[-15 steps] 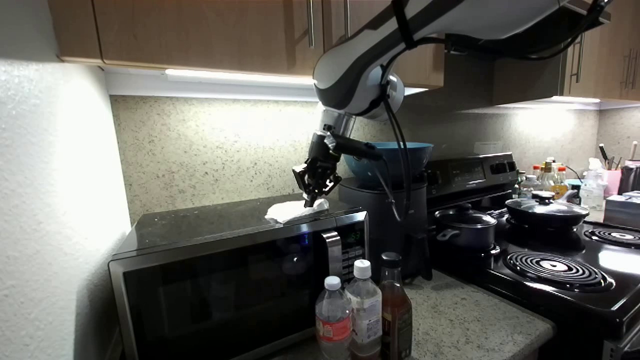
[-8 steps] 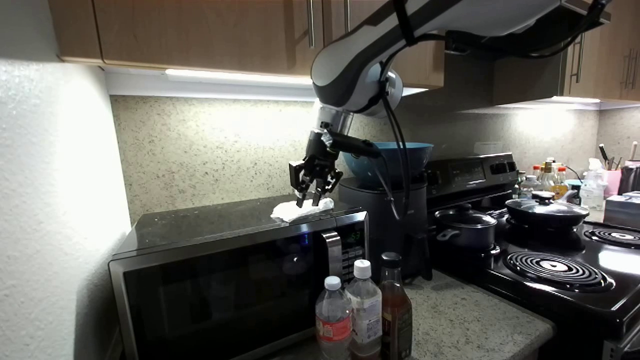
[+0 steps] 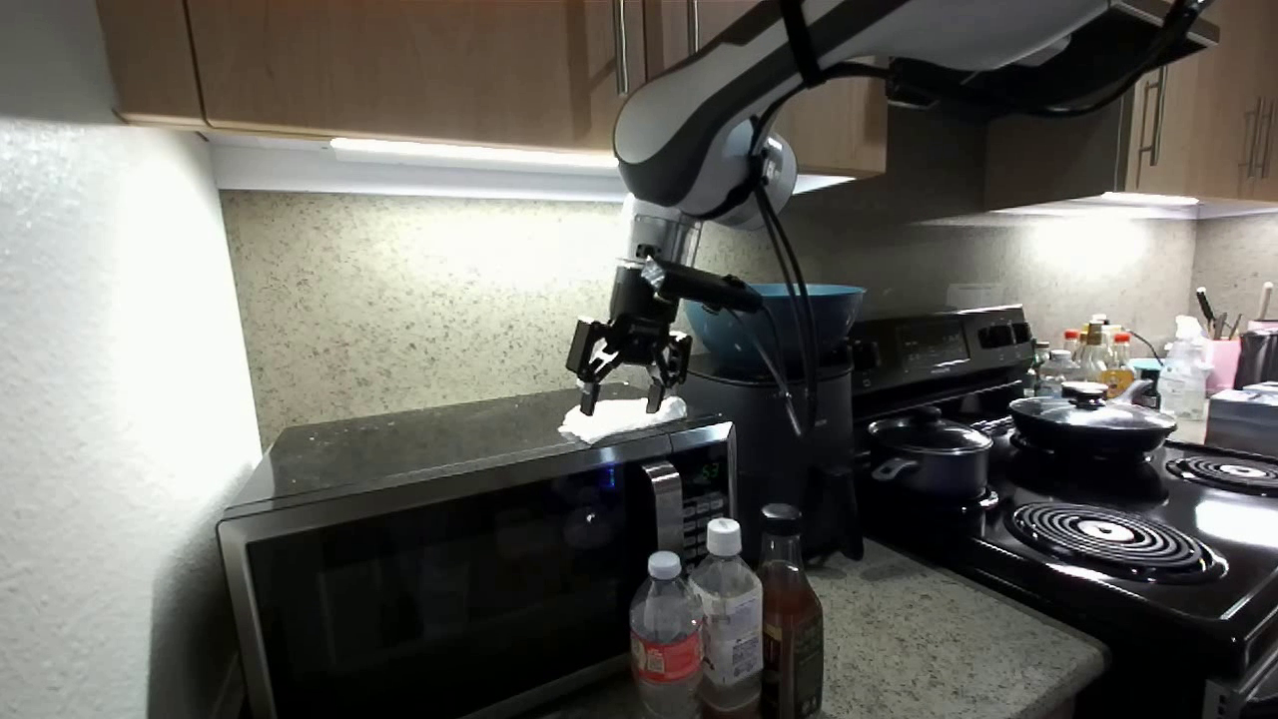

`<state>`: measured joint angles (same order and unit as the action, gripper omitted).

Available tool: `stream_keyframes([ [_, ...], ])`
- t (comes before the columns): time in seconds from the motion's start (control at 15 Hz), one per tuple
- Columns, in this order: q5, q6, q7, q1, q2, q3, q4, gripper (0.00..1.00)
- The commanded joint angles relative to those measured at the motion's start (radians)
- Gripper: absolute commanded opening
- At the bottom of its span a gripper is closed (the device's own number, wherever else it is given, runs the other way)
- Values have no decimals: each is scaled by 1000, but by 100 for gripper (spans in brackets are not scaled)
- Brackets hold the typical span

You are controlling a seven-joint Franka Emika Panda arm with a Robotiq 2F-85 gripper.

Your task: Use the cloth to clean the microwave

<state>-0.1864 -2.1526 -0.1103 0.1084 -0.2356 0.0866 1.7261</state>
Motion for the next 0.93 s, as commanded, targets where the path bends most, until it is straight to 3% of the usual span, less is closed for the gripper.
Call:
stream_keyframes([
  [0.0, -2, 120, -6, -9, -37, 1, -57, 100],
  [0.13, -6, 164, -5, -11, -51, -1, -81, 84],
  [0.2, -7, 184, -5, -12, -58, -2, -94, 69],
  [0.33, 12, 225, -29, -8, -74, -11, -118, 53],
  [0.47, 61, 243, -75, 3, -82, -25, -129, 68],
  [0.53, 86, 245, -101, 9, -84, -29, -132, 70],
  [0.67, 133, 264, -149, 17, -90, -34, -146, 40],
  [0.87, 232, 254, -237, 38, -91, -48, -159, 26],
])
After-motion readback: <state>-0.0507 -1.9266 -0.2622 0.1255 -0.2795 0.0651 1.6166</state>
